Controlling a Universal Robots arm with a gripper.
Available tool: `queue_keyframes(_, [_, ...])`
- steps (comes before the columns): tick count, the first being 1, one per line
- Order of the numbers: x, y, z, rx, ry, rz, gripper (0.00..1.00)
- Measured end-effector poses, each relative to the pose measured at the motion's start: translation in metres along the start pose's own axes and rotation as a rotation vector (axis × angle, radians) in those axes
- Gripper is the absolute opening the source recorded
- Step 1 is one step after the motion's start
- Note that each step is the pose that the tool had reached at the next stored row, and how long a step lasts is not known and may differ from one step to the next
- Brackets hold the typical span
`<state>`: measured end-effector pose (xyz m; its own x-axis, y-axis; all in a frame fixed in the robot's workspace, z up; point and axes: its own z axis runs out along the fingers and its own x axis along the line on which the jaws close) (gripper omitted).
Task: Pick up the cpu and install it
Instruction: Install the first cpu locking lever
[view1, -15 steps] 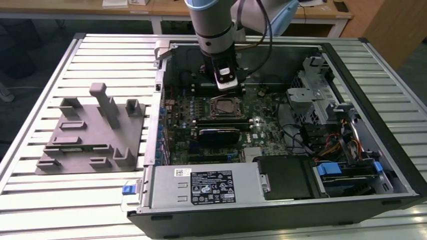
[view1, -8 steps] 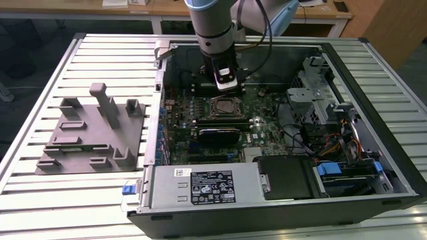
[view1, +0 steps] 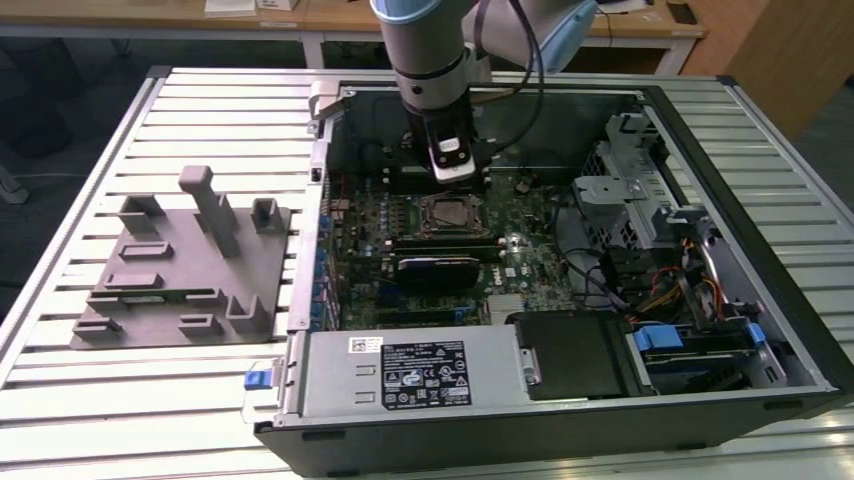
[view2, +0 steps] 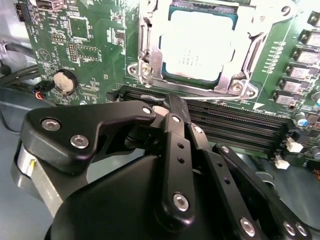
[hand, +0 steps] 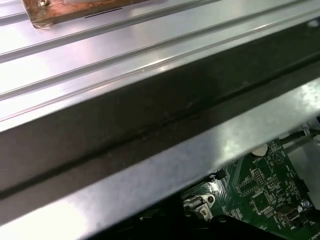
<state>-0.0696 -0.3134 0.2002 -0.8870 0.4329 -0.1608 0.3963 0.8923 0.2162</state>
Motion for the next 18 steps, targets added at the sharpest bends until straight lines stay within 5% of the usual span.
queue_keyframes(18, [-0.0008,0.0002,0.0078,0.0277,-0.0178,0.031,0.11])
